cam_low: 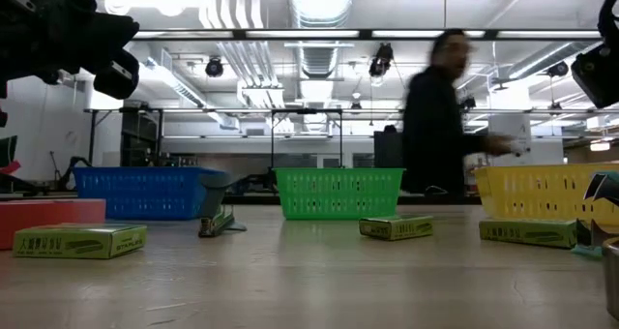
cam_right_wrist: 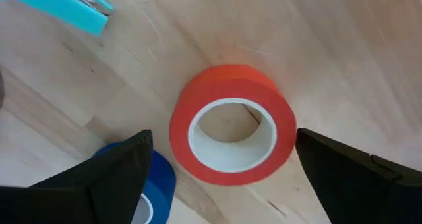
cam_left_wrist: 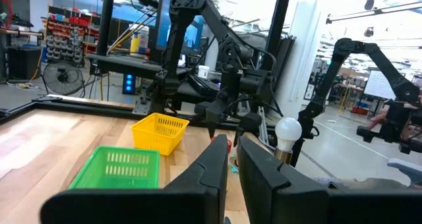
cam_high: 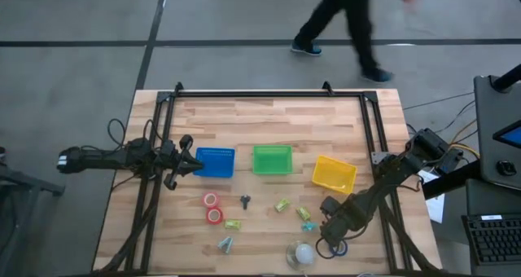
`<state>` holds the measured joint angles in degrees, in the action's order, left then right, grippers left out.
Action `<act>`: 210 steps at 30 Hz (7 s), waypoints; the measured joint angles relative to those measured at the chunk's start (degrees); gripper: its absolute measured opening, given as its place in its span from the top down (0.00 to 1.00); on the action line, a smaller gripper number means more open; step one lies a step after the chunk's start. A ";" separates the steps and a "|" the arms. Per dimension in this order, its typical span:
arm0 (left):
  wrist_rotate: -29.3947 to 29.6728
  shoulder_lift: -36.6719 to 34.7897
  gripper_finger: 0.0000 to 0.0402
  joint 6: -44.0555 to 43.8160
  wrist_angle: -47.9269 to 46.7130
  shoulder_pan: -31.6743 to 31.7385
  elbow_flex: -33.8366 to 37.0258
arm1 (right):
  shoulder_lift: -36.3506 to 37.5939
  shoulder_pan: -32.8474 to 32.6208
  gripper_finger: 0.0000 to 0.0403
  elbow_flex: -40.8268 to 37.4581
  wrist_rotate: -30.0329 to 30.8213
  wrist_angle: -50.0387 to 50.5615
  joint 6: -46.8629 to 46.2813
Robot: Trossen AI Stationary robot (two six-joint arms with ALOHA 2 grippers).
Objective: Pick and place Stapler, Stapler remover, tape
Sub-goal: Put the right orange tape into the yellow bin
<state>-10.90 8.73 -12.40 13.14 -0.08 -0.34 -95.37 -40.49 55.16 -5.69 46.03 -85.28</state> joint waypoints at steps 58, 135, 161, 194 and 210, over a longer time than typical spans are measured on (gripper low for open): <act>0.00 0.00 0.90 0.00 -0.04 0.00 0.00 | 0.37 -0.24 0.34 2.73 2.22 -2.35 1.62; 0.00 -0.02 0.90 -0.01 -0.30 0.00 0.00 | 23.81 0.92 0.34 2.81 18.84 1.76 14.23; 0.00 -0.02 0.90 0.00 -0.28 -0.01 0.00 | 25.27 1.55 0.35 2.70 18.98 12.21 -0.58; 0.00 -0.02 0.90 -0.02 -0.63 -0.02 0.00 | 26.75 25.65 0.34 -5.96 19.12 21.12 1.25; 0.00 -0.01 0.90 0.00 -0.78 -0.02 0.00 | 26.71 25.29 0.34 -13.45 13.57 16.41 0.60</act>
<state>-10.90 8.72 -12.40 12.36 -0.10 -0.34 -68.67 -15.20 41.71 7.88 62.44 -84.67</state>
